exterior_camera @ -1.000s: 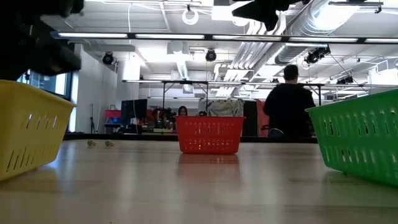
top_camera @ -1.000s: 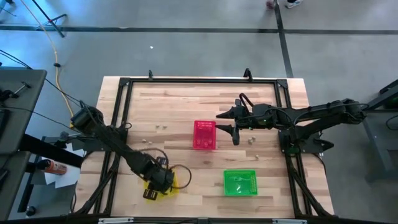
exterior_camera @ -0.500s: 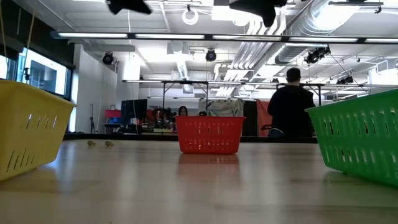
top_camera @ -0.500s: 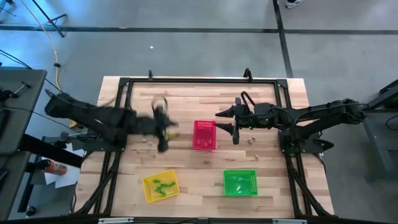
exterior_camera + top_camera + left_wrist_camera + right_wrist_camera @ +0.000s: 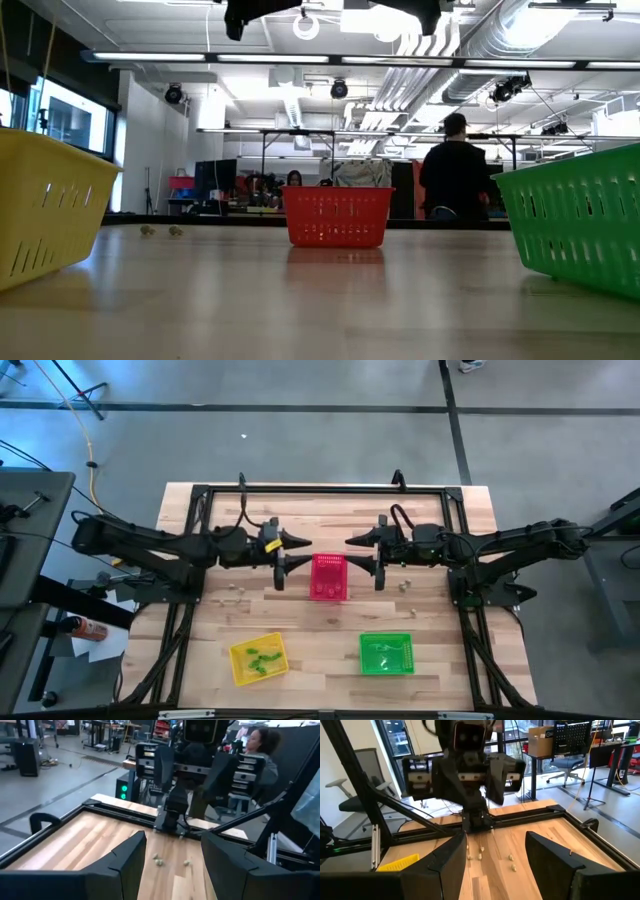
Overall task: Sort Halloween decoration
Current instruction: Put the white skull toy into the green bin
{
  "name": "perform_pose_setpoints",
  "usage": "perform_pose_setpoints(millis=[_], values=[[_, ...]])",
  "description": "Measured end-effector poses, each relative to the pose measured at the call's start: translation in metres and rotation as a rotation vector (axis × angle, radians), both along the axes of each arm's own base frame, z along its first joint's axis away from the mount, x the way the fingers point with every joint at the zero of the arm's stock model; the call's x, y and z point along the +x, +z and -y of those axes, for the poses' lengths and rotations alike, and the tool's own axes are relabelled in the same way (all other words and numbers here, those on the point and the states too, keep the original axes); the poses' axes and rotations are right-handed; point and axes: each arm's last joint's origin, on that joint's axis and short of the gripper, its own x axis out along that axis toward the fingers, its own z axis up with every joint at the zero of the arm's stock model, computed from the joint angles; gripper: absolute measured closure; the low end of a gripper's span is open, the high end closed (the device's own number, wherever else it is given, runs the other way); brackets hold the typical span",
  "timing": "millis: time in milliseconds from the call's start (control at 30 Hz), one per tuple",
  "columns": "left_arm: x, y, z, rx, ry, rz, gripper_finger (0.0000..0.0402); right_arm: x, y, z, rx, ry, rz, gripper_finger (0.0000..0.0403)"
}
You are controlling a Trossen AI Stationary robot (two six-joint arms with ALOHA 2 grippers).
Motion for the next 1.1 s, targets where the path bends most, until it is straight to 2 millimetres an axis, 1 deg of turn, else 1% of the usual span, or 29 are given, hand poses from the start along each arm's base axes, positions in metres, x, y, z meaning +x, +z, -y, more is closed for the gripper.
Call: perform_pose_setpoints(millis=[100,200,300,467,533,633,767,833,900,1000,1100], values=[[0.002,-0.004,0.002,-0.001,0.000,0.031,0.0220,0.000,0.001,0.000,-0.002,0.000,0.012,0.0204],[0.002,-0.004,0.002,-0.001,0.003,0.036,0.0220,0.000,0.002,0.000,0.003,0.000,0.018,0.0204],[0.002,-0.004,0.002,0.025,0.003,0.032,0.0220,0.000,0.001,0.000,0.053,-0.003,0.018,0.0204],[0.001,-0.004,0.001,0.034,0.038,0.031,0.0220,-0.001,-0.009,0.000,0.159,-0.021,-0.079,0.0204],[0.001,-0.004,0.001,0.036,0.040,0.031,0.0220,-0.003,-0.019,0.000,0.252,-0.047,-0.174,0.0204],[0.001,-0.004,0.001,0.047,0.041,0.029,0.0220,-0.013,-0.041,0.001,0.416,-0.139,-0.400,0.0204],[0.002,-0.004,0.000,0.051,0.043,0.027,0.0220,-0.039,-0.070,-0.003,0.627,-0.348,-0.748,0.0204],[0.002,-0.004,0.000,0.052,0.044,0.027,0.0220,-0.053,-0.078,-0.008,0.695,-0.456,-0.884,0.0204],[0.002,-0.004,0.000,0.052,0.044,0.026,0.0220,-0.065,-0.083,-0.015,0.728,-0.530,-0.980,0.0204],[0.002,-0.005,0.000,0.052,0.044,0.023,0.0220,-0.074,-0.087,-0.027,0.785,-0.546,-1.069,0.0204],[0.001,-0.005,0.000,0.053,0.044,0.020,0.0220,-0.081,-0.103,-0.038,0.891,-0.546,-1.142,0.0204]])
